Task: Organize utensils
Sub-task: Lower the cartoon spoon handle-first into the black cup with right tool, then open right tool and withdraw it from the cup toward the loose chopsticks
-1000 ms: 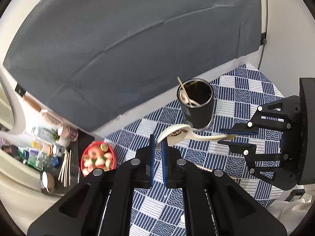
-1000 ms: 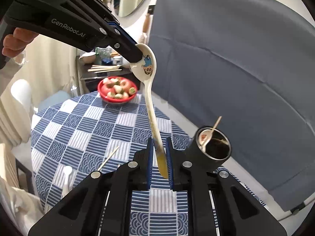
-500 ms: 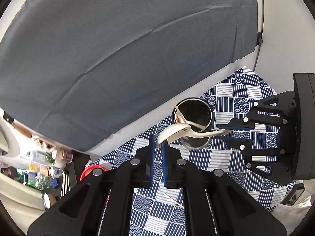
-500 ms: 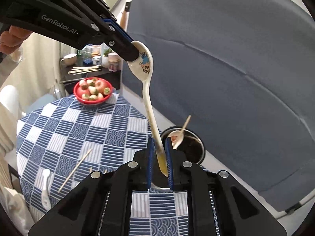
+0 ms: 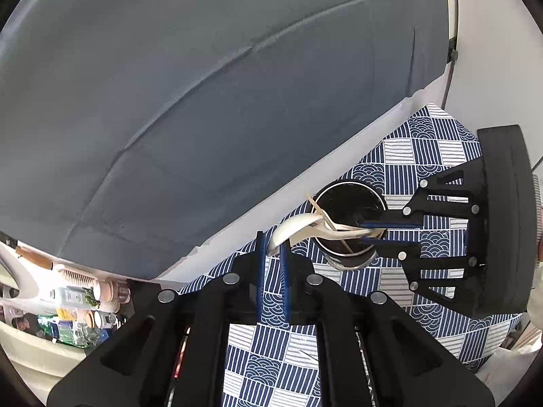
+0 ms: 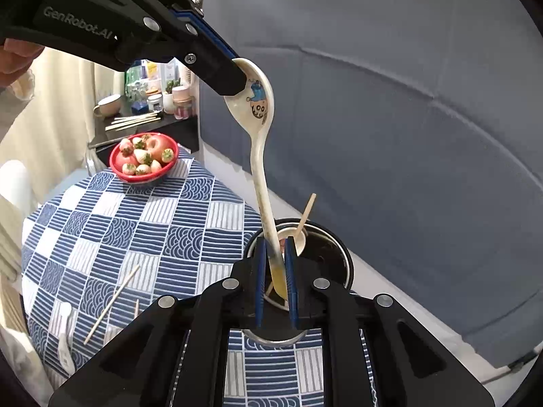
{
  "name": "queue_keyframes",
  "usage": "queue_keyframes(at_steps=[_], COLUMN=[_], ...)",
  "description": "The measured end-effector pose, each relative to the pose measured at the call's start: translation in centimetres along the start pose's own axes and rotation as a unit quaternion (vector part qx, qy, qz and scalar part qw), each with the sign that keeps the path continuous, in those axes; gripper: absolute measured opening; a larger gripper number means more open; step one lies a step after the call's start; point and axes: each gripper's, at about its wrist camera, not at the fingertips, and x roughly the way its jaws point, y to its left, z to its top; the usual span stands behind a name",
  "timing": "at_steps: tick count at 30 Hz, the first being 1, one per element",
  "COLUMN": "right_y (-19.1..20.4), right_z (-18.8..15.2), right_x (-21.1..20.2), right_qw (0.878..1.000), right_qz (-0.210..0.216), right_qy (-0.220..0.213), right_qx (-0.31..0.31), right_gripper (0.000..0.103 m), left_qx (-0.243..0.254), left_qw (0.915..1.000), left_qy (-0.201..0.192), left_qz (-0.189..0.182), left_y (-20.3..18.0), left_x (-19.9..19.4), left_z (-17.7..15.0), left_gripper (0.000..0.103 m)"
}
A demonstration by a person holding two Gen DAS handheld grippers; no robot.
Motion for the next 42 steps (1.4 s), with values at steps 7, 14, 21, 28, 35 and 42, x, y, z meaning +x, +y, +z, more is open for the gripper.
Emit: queue_keyframes(at_steps=[7, 14, 21, 28, 35, 42], right_y=[-1.4, -2.2, -2.4, -2.1, -2.3, -1.9], right_z=[0.1, -0.5, -1.1, -1.4, -1.5, -2.2], right_x=[2.4, 4.3, 5.6, 5.6, 3.8, 0.7], right_qw=[1.0, 0.999, 0.999, 0.999, 0.999, 0.999], right_qz=[0.008, 0.01, 0.016, 0.009, -0.01, -0.04], right_qy=[0.006, 0.02, 0.033, 0.034, 0.013, 0.0], right_qx=[0.012, 0.023, 0.03, 0.025, 0.03, 0.02], right_gripper=[0.01, 0.01, 0.01, 0.011, 0.048, 0.073], left_qx=[0.009, 0.028, 0.04, 0.027, 0.015, -0.032], left_qw=[0.9999, 0.9994, 0.9986, 0.9985, 0.9984, 0.9983], left_qy=[0.008, 0.018, 0.025, 0.027, -0.002, -0.015], left_qz=[-0.001, -0.007, -0.021, -0.039, -0.055, -0.047], left_y=[0.1, -0.5, -1.0, -0.6, 0.0, 2.3], left_x=[1.7, 3.4, 4.3, 4.5, 3.0, 1.6], left_z=[1.0, 1.5, 1.4, 1.2, -0.1, -2.5], left_gripper=[0.009, 0.01, 0.01, 0.01, 0.064, 0.09])
